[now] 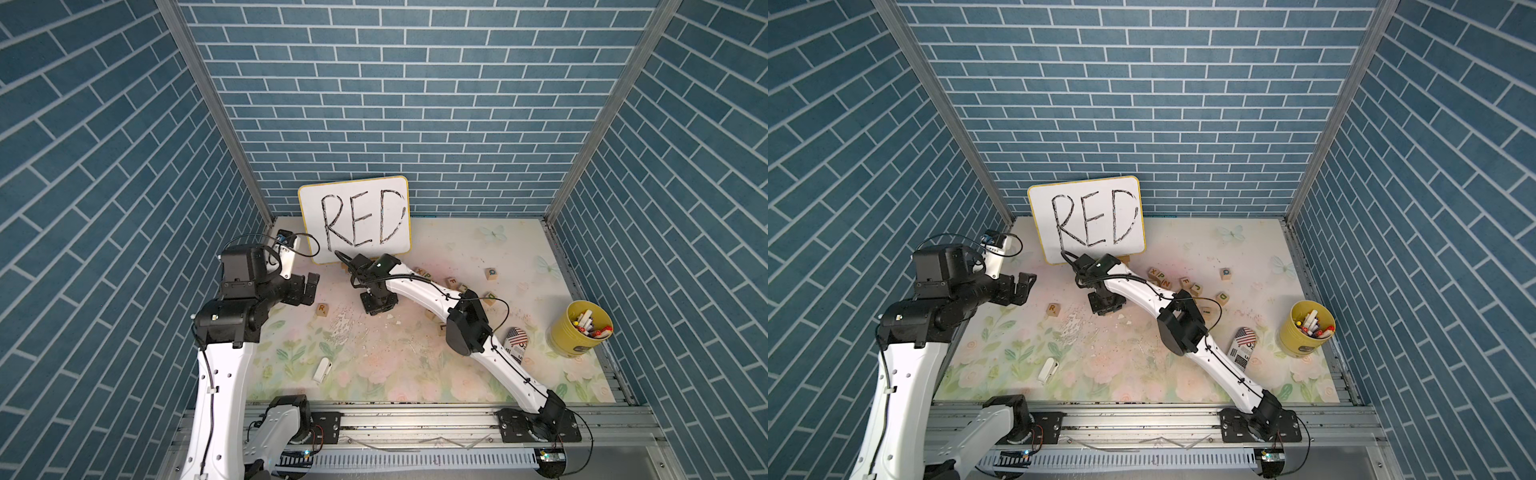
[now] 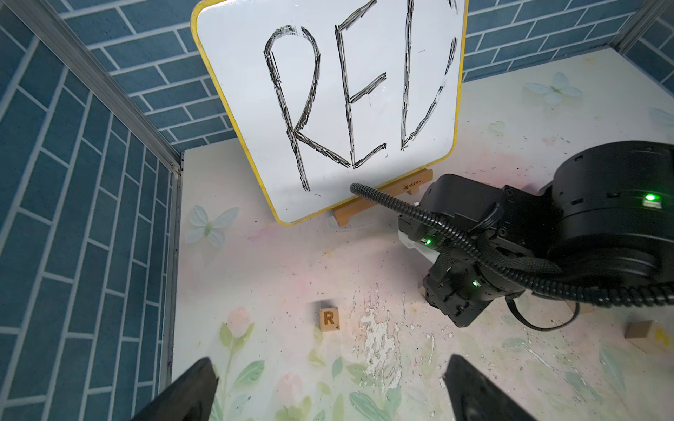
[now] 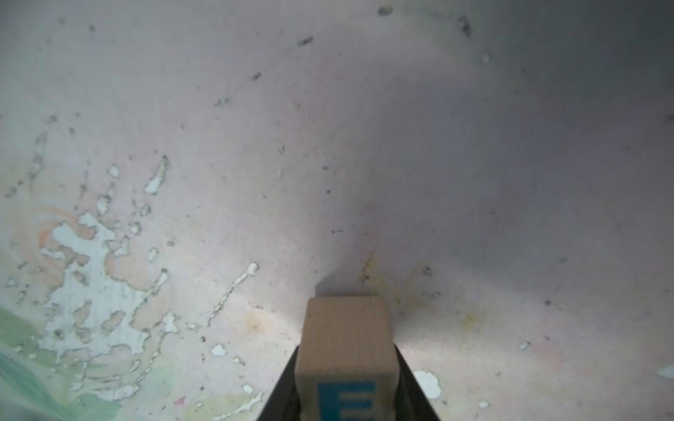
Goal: Assemble the uppercase word "red" with letter blocks
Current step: Place the letter block at the center of the board, then pick up the letter block from the center of the board.
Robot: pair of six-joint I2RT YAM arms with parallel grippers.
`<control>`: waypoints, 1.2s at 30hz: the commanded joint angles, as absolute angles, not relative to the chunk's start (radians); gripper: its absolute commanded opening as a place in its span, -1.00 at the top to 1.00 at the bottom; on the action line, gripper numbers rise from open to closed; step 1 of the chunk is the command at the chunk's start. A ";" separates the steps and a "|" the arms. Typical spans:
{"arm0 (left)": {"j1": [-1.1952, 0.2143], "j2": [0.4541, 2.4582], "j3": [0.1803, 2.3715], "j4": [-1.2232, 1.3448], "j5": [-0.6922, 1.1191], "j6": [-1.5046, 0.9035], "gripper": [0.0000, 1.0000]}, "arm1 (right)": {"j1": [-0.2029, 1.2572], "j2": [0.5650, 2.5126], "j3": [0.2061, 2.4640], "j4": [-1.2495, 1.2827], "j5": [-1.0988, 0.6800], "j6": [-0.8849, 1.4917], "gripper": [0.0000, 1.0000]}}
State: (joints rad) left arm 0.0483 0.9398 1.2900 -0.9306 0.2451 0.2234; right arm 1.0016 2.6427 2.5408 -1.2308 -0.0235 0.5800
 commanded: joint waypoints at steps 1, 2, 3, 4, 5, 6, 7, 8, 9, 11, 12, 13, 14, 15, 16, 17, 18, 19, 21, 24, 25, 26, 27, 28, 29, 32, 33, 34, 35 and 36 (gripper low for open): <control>0.055 0.933 1.280 -0.960 0.254 0.213 -0.99 | 1.009 2.665 2.556 -1.284 0.017 0.608 0.36; 0.055 0.932 1.276 -0.960 0.254 0.212 -0.99 | 1.011 2.667 2.556 -1.282 0.019 0.606 0.33; 0.055 0.931 1.274 -0.961 0.255 0.210 -0.99 | 1.011 2.667 2.557 -1.280 0.016 0.604 0.28; 0.054 0.929 1.272 -0.962 0.257 0.210 -0.99 | 1.012 2.667 2.556 -1.273 0.006 0.597 0.22; 0.055 0.927 1.269 -0.962 0.259 0.210 -0.99 | 1.014 2.665 2.554 -1.265 -0.007 0.589 0.15; 0.055 0.927 1.267 -0.962 0.260 0.209 -0.99 | 1.015 2.664 2.555 -1.260 -0.010 0.586 0.10; 0.055 0.928 1.267 -0.960 0.261 0.207 -0.99 | 1.018 2.660 2.554 -1.255 -0.010 0.581 0.04; 0.055 0.931 1.267 -0.963 0.260 0.206 -0.99 | 1.021 2.655 2.553 -1.250 -0.004 0.576 -0.01; 0.055 0.934 1.269 -0.964 0.261 0.203 -0.99 | 1.023 2.651 2.553 -1.249 0.001 0.574 -0.04; 0.055 0.937 1.274 -0.958 0.256 0.194 -0.99 | 1.027 2.630 2.550 -1.243 0.025 0.565 -0.08; 0.055 0.938 1.277 -0.953 0.252 0.189 -0.99 | 1.029 2.614 2.544 -1.240 0.043 0.559 -0.09; 0.055 0.942 1.282 -0.945 0.248 0.179 -0.99 | 1.031 2.593 2.535 -1.235 0.062 0.553 -0.11; 0.055 0.948 1.290 -0.938 0.237 0.164 -0.99 | 1.033 2.567 2.522 -1.231 0.078 0.547 -0.13; 0.055 0.956 1.301 -0.935 0.225 0.145 -0.99 | 1.033 2.544 2.508 -1.228 0.089 0.543 -0.13; 0.055 0.967 1.312 -0.933 0.212 0.123 -0.99 | 1.033 2.510 2.486 -1.222 0.101 0.536 -0.14; 0.055 0.979 1.322 -0.930 0.188 0.094 -0.99 | 1.033 2.475 2.460 -1.216 0.115 0.528 -0.14; 0.055 0.988 1.329 -0.927 0.166 0.066 -0.98 | 1.032 2.443 2.433 -1.203 0.099 0.518 -0.14; 0.055 1.002 1.339 -0.926 0.152 0.043 -0.97 | 1.029 2.407 2.392 -1.179 0.069 0.504 -0.14; 0.055 1.028 1.358 -0.927 0.132 0.007 -0.96 | 1.025 2.358 2.341 -1.170 0.064 0.506 -0.14; 0.055 1.058 1.373 -0.921 0.124 -0.038 -0.94 | 1.011 2.283 2.267 -1.155 0.065 0.512 -0.15; 0.054 1.068 1.370 -0.920 0.140 -0.052 -0.93 | 1.001 2.254 2.232 -1.145 0.074 0.523 -0.15; 0.050 1.078 1.363 -0.922 0.158 -0.071 -0.91 | 0.983 2.224 2.192 -1.135 0.075 0.534 -0.14; 0.043 1.089 1.353 -0.920 0.172 -0.088 -0.88 | 0.967 2.201 2.148 -1.124 0.077 0.541 -0.14; 0.026 1.102 1.339 -0.913 0.185 -0.105 -0.84 | 0.944 2.152 2.101 -1.112 0.088 0.548 -0.14; -0.007 1.119 1.315 -0.903 0.169 -0.119 -0.83 | 0.919 2.115 2.050 -1.097 0.103 0.555 -0.13; -0.124 1.173 1.246 -0.852 0.120 -0.150 -0.83 | 0.845 1.994 1.893 -1.031 0.105 0.567 -0.12; -0.147 1.188 1.228 -0.834 0.115 -0.158 -0.84 | 0.825 1.964 1.847 -1.013 0.099 0.570 -0.12; -0.167 1.214 1.216 -0.824 0.108 -0.169 -0.86 | 0.805 1.932 1.804 -0.999 0.095 0.569 -0.12; -0.182 1.250 1.213 -0.825 0.107 -0.180 -0.86 | 0.790 1.908 1.774 -0.993 0.098 0.568 -0.12; -0.193 1.283 1.217 -0.828 0.108 -0.186 -0.86 | 0.782 1.892 1.747 -0.992 0.109 0.566 -0.12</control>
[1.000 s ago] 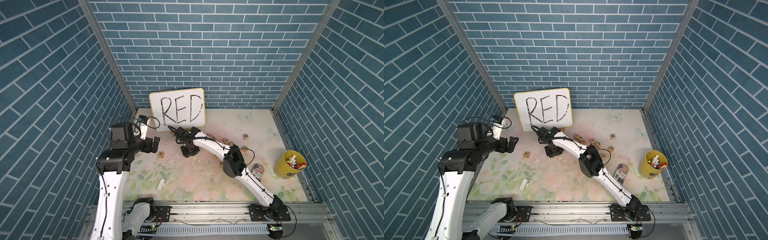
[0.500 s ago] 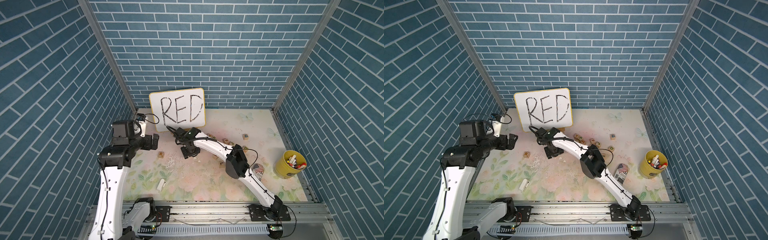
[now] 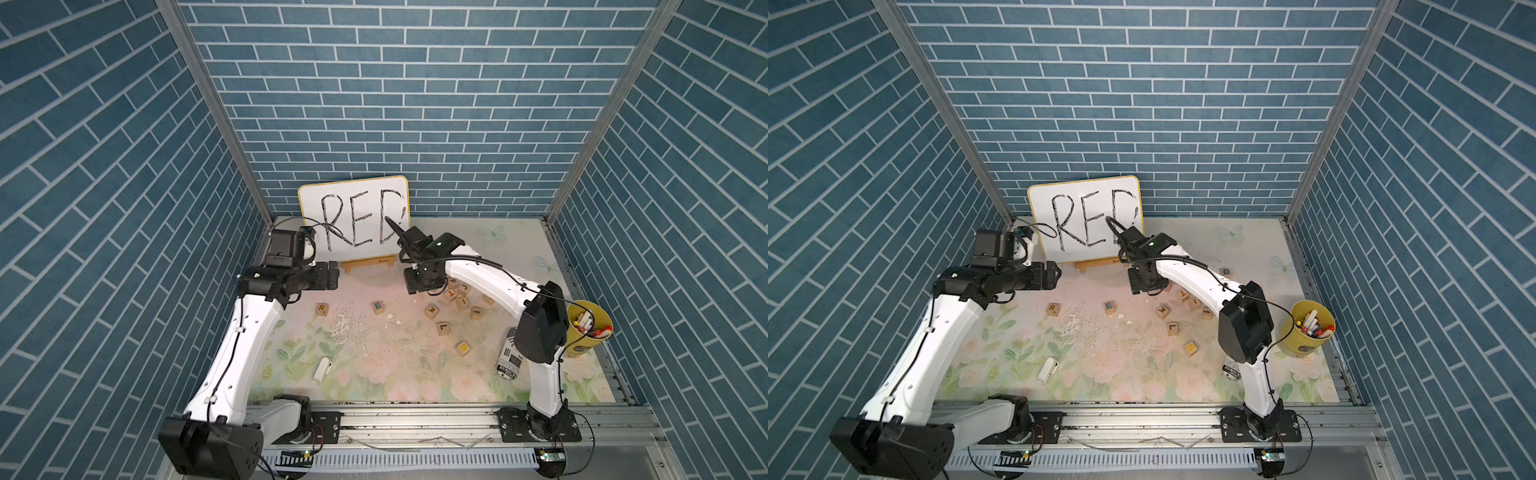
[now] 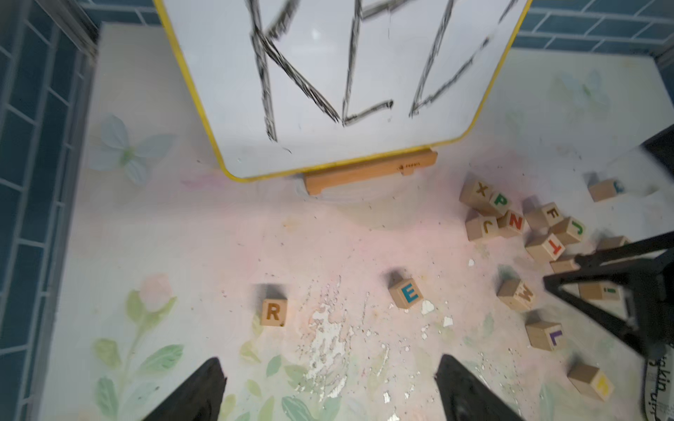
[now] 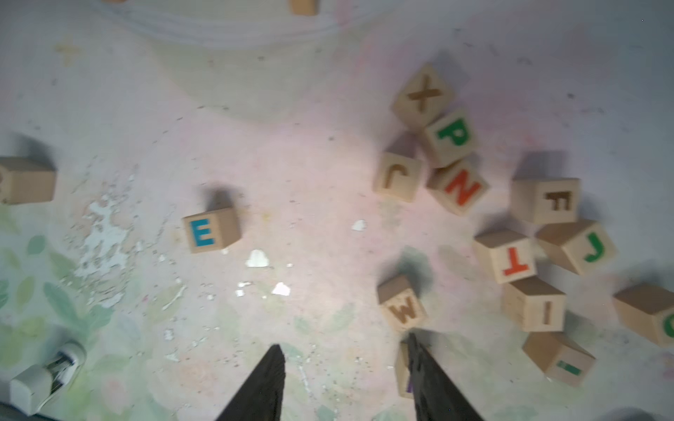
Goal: Assemble the uppercase word "red" with letter blocks
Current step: Pick up the letter block from the center of the board.
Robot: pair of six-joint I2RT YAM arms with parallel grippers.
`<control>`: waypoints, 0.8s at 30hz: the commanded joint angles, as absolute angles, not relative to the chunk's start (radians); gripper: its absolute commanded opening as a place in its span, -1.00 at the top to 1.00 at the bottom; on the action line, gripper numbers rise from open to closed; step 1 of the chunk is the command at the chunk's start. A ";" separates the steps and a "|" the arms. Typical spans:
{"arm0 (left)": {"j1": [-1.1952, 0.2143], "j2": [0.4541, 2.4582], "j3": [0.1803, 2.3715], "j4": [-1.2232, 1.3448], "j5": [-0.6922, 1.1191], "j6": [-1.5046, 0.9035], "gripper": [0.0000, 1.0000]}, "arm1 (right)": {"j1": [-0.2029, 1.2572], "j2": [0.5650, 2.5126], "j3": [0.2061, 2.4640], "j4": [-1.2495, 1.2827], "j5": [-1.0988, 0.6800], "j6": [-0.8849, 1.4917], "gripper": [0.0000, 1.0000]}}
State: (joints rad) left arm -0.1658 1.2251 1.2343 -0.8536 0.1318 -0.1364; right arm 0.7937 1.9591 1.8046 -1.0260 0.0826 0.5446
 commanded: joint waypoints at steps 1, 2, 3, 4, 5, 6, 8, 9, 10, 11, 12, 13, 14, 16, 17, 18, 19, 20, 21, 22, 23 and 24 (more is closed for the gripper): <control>-0.206 1.316 1.220 -0.828 0.108 -0.196 -0.86 | 0.776 1.874 1.719 -0.990 0.123 0.566 -0.12; -0.216 1.350 1.221 -0.826 0.106 -0.211 -0.85 | 0.771 1.861 1.691 -0.987 0.131 0.566 -0.11; -0.226 1.377 1.222 -0.820 0.104 -0.224 -0.85 | 0.767 1.851 1.669 -0.982 0.133 0.568 -0.11; -0.238 1.408 1.223 -0.811 0.100 -0.239 -0.85 | 0.764 1.841 1.646 -0.977 0.136 0.573 -0.11; -0.251 1.442 1.229 -0.802 0.098 -0.253 -0.85 | 0.764 1.830 1.624 -0.968 0.140 0.577 -0.11; -0.269 1.469 1.238 -0.793 0.096 -0.262 -0.85 | 0.764 1.823 1.609 -0.962 0.142 0.582 -0.11; -0.316 1.542 1.272 -0.775 0.092 -0.290 -0.85 | 0.764 1.808 1.579 -0.951 0.150 0.594 -0.10; -0.337 1.577 1.292 -0.775 0.088 -0.302 -0.85 | 0.764 1.802 1.570 -0.948 0.153 0.598 -0.10; -0.360 1.617 1.317 -0.779 0.083 -0.317 -0.85 | 0.764 1.795 1.559 -0.947 0.158 0.603 -0.10; -0.378 1.648 1.338 -0.783 0.083 -0.327 -0.85 | 0.764 1.789 1.552 -0.946 0.163 0.607 -0.10; -0.395 1.685 1.360 -0.790 0.085 -0.344 -0.86 | 0.764 1.784 1.543 -0.945 0.167 0.610 -0.10; -0.404 1.721 1.382 -0.799 0.086 -0.367 -0.86 | 0.764 1.778 1.535 -0.946 0.171 0.611 -0.09; -0.411 1.752 1.395 -0.804 0.094 -0.384 -0.86 | 0.764 1.772 1.527 -0.950 0.177 0.613 -0.09; -0.417 1.816 1.424 -0.812 0.118 -0.421 -0.85 | 0.764 1.757 1.510 -0.960 0.188 0.619 -0.09; -0.420 1.842 1.434 -0.817 0.123 -0.434 -0.85 | 0.763 1.749 1.500 -0.963 0.189 0.623 -0.09; -0.422 1.865 1.442 -0.819 0.125 -0.445 -0.85 | 0.763 1.737 1.485 -0.965 0.189 0.626 -0.09; -0.426 1.886 1.449 -0.826 0.122 -0.460 -0.85 | 0.762 1.726 1.469 -0.965 0.190 0.629 -0.09; -0.427 1.901 1.451 -0.827 0.129 -0.469 -0.84 | 0.763 1.716 1.457 -0.966 0.190 0.630 -0.09; -0.427 1.918 1.451 -0.828 0.135 -0.476 -0.83 | 0.762 1.707 1.445 -0.968 0.193 0.633 -0.09; -0.427 1.930 1.448 -0.828 0.135 -0.481 -0.82 | 0.762 1.699 1.434 -0.968 0.194 0.635 -0.09; -0.428 1.943 1.448 -0.828 0.135 -0.484 -0.81 | 0.761 1.696 1.427 -0.967 0.192 0.637 -0.08; -0.429 1.957 1.449 -0.828 0.139 -0.492 -0.81 | 0.761 1.692 1.420 -0.969 0.192 0.637 -0.08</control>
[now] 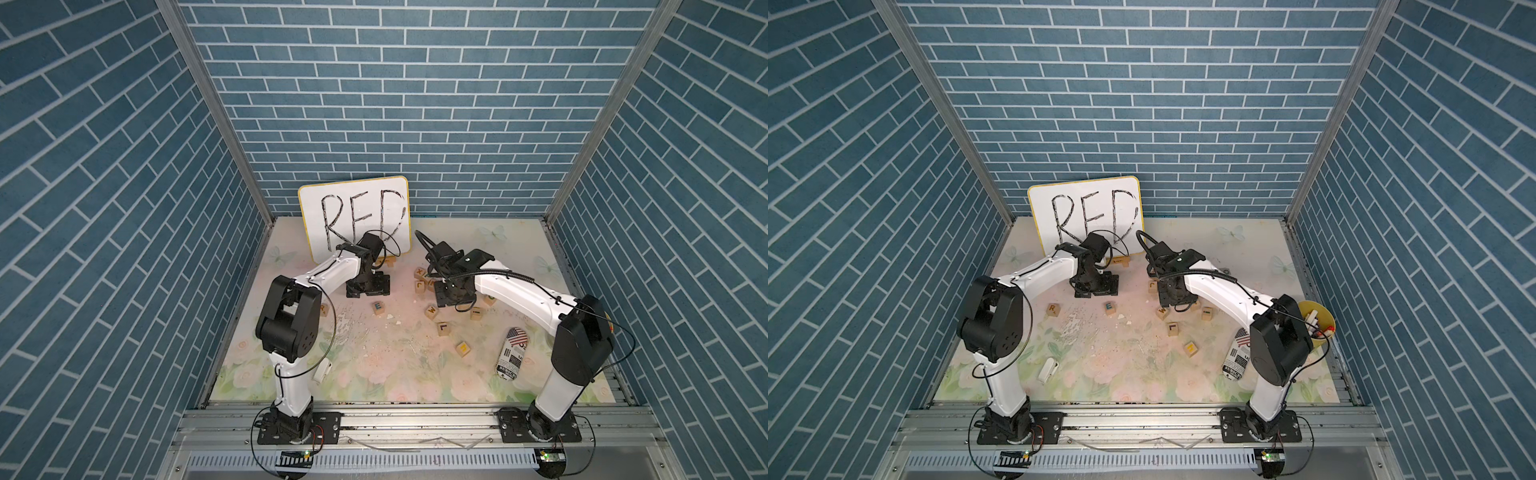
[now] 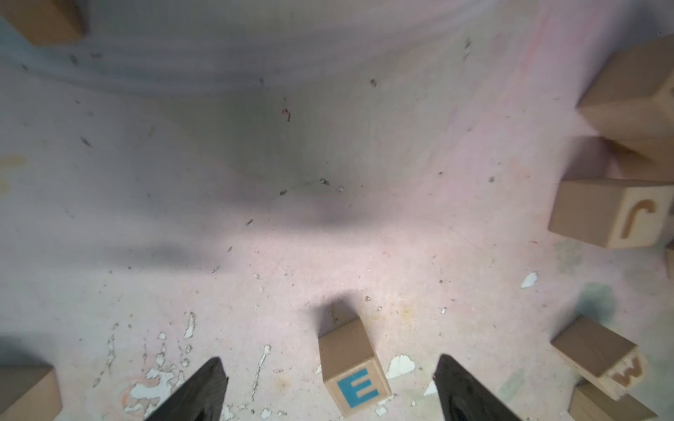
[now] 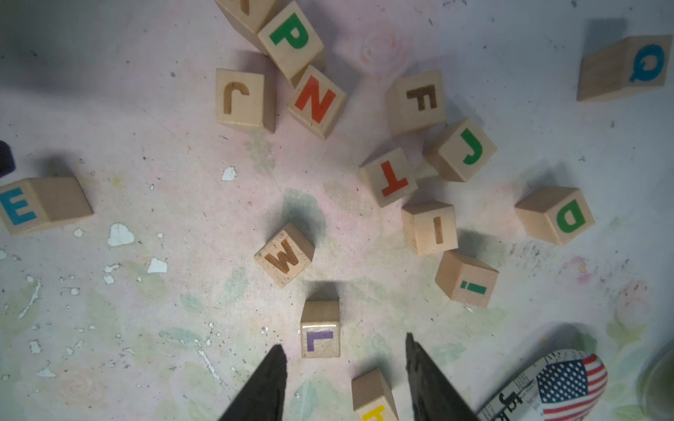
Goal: Assemble the uppercase word "red" with letter blocks
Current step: Pick up the letter block from the center of the board.
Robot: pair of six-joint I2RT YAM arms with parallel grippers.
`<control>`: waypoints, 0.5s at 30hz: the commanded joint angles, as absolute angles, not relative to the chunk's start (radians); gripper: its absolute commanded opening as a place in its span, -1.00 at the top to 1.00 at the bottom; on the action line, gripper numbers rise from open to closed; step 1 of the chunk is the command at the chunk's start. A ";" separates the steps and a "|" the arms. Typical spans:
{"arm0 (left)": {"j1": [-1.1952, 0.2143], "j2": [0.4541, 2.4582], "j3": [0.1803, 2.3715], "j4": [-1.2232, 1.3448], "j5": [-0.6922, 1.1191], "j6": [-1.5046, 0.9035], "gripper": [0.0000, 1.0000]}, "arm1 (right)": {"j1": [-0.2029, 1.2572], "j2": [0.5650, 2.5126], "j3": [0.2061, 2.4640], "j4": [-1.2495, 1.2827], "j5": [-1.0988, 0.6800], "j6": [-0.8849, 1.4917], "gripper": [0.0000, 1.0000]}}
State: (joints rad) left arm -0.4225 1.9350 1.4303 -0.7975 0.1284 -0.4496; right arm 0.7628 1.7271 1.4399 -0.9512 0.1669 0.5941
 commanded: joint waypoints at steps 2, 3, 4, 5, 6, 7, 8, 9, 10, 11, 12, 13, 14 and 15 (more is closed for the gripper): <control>-0.433 1.977 1.451 -0.829 0.146 -0.498 -0.80 | 0.761 1.690 1.416 -0.976 0.191 0.635 -0.08; -0.437 1.984 1.455 -0.830 0.142 -0.500 -0.78 | 0.761 1.689 1.412 -0.979 0.193 0.633 -0.08; -0.442 1.989 1.456 -0.831 0.138 -0.502 -0.77 | 0.761 1.686 1.407 -0.982 0.197 0.632 -0.08; -0.445 1.991 1.455 -0.830 0.137 -0.501 -0.77 | 0.760 1.684 1.402 -0.980 0.200 0.630 -0.07; -0.448 1.991 1.452 -0.830 0.137 -0.505 -0.76 | 0.761 1.681 1.398 -0.980 0.202 0.630 -0.07; -0.449 1.991 1.445 -0.830 0.135 -0.508 -0.73 | 0.761 1.681 1.396 -0.979 0.201 0.630 -0.07; -0.451 1.989 1.439 -0.828 0.133 -0.510 -0.71 | 0.760 1.680 1.392 -0.976 0.198 0.630 -0.07; -0.451 1.984 1.427 -0.826 0.131 -0.513 -0.69 | 0.761 1.680 1.389 -0.973 0.194 0.629 -0.06; -0.452 1.982 1.416 -0.821 0.129 -0.515 -0.66 | 0.761 1.680 1.386 -0.972 0.192 0.629 -0.06; -0.452 1.982 1.409 -0.818 0.129 -0.515 -0.64 | 0.761 1.680 1.385 -0.970 0.193 0.629 -0.06; -0.452 1.982 1.405 -0.816 0.124 -0.515 -0.61 | 0.761 1.678 1.382 -0.968 0.191 0.627 -0.05; -0.452 1.983 1.404 -0.816 0.119 -0.513 -0.58 | 0.761 1.676 1.379 -0.966 0.189 0.626 -0.05; -0.452 1.983 1.402 -0.816 0.118 -0.514 -0.57 | 0.761 1.675 1.376 -0.965 0.189 0.626 -0.05; -0.453 1.981 1.399 -0.816 0.119 -0.515 -0.54 | 0.760 1.672 1.372 -0.961 0.187 0.625 -0.05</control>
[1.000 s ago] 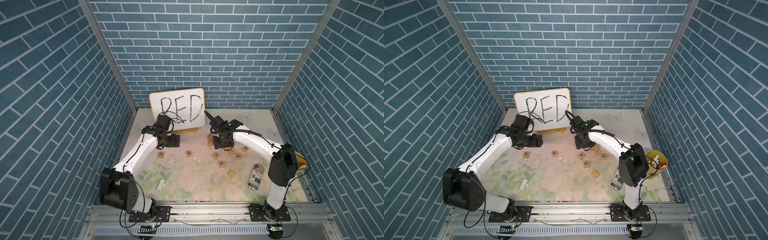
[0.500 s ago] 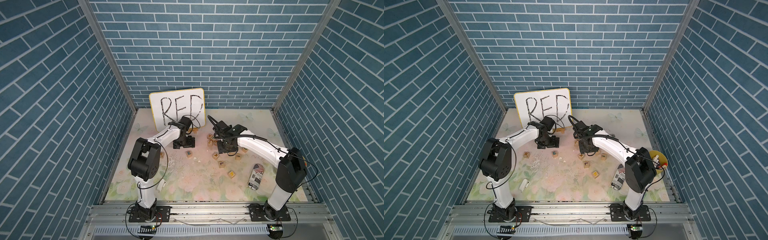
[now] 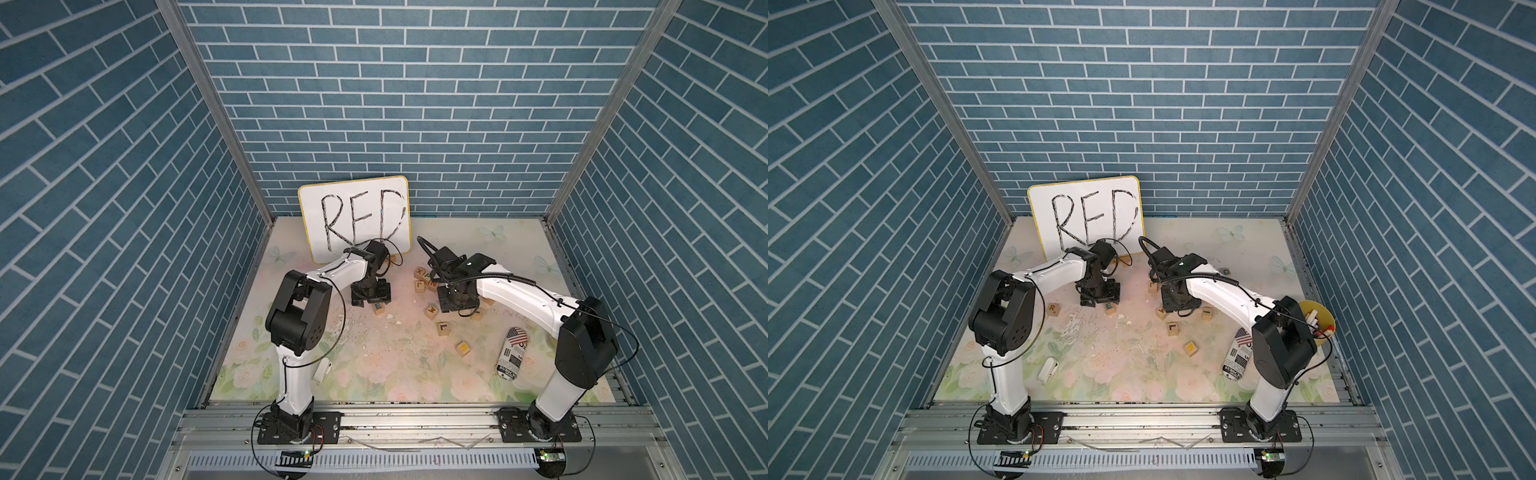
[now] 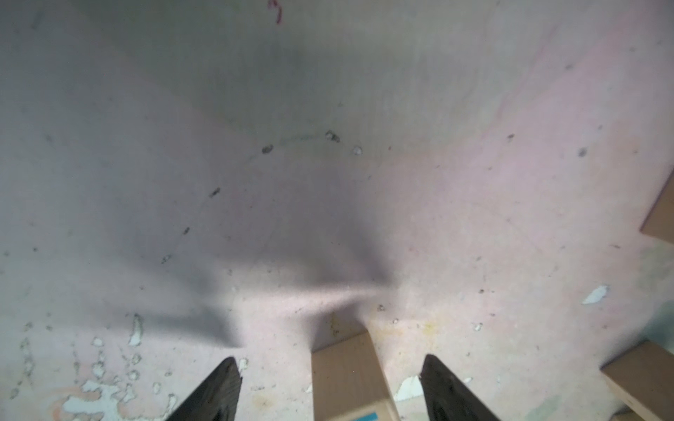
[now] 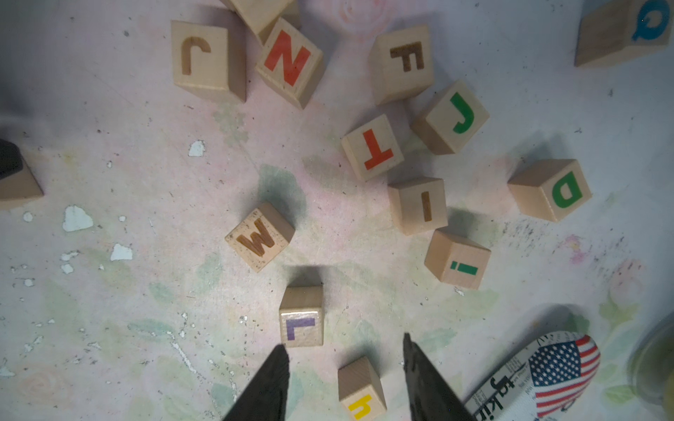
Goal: Assemble the uppercase word "red" with letter blocks
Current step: Pick up the letter block from the center of the board.
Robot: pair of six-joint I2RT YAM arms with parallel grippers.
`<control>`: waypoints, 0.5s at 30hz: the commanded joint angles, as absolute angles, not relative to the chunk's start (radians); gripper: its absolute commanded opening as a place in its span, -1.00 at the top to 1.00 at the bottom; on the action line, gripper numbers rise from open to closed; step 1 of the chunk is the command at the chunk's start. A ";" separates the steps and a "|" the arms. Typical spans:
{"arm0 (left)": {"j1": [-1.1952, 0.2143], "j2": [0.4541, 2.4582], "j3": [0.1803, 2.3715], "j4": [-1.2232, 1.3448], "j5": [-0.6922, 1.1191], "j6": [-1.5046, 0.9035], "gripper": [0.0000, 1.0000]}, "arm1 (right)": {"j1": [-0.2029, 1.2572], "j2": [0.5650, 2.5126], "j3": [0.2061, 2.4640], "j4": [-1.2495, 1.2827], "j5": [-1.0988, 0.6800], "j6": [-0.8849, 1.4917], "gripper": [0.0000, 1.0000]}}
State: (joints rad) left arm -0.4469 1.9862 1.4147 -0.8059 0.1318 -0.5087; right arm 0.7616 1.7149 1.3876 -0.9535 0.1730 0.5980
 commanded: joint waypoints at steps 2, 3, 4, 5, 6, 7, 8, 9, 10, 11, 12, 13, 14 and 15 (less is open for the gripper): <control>-0.455 1.976 1.392 -0.815 0.117 -0.515 -0.50 | 0.761 1.671 1.363 -0.954 0.180 0.626 -0.04; -0.455 1.973 1.387 -0.815 0.112 -0.515 -0.49 | 0.760 1.671 1.358 -0.949 0.177 0.627 -0.03; -0.455 1.969 1.384 -0.816 0.107 -0.515 -0.46 | 0.761 1.669 1.353 -0.943 0.174 0.627 -0.03; -0.455 1.970 1.381 -0.816 0.103 -0.514 -0.44 | 0.761 1.669 1.349 -0.938 0.172 0.628 -0.02; -0.454 1.966 1.379 -0.817 0.099 -0.512 -0.41 | 0.761 1.669 1.346 -0.935 0.169 0.630 -0.02; -0.455 1.964 1.378 -0.819 0.095 -0.511 -0.37 | 0.761 1.670 1.347 -0.934 0.166 0.630 -0.02; -0.455 1.962 1.376 -0.819 0.094 -0.511 -0.34 | 0.761 1.671 1.348 -0.934 0.164 0.630 -0.01; -0.454 1.959 1.373 -0.819 0.090 -0.511 -0.28 | 0.759 1.672 1.348 -0.934 0.161 0.629 0.00; -0.455 1.953 1.368 -0.818 0.087 -0.509 -0.20 | 0.761 1.671 1.350 -0.934 0.161 0.629 0.00; -0.454 1.947 1.360 -0.818 0.083 -0.508 -0.15 | 0.761 1.671 1.351 -0.935 0.161 0.628 0.00; -0.455 1.943 1.354 -0.816 0.080 -0.508 -0.09 | 0.760 1.669 1.353 -0.936 0.161 0.627 0.00; -0.454 1.938 1.348 -0.815 0.073 -0.505 -0.04 | 0.761 1.669 1.354 -0.937 0.163 0.625 0.01; -0.455 1.934 1.343 -0.815 0.068 -0.504 0.00 | 0.761 1.669 1.356 -0.937 0.162 0.626 0.02; -0.455 1.932 1.341 -0.815 0.063 -0.500 0.04 | 0.761 1.669 1.356 -0.937 0.161 0.626 0.02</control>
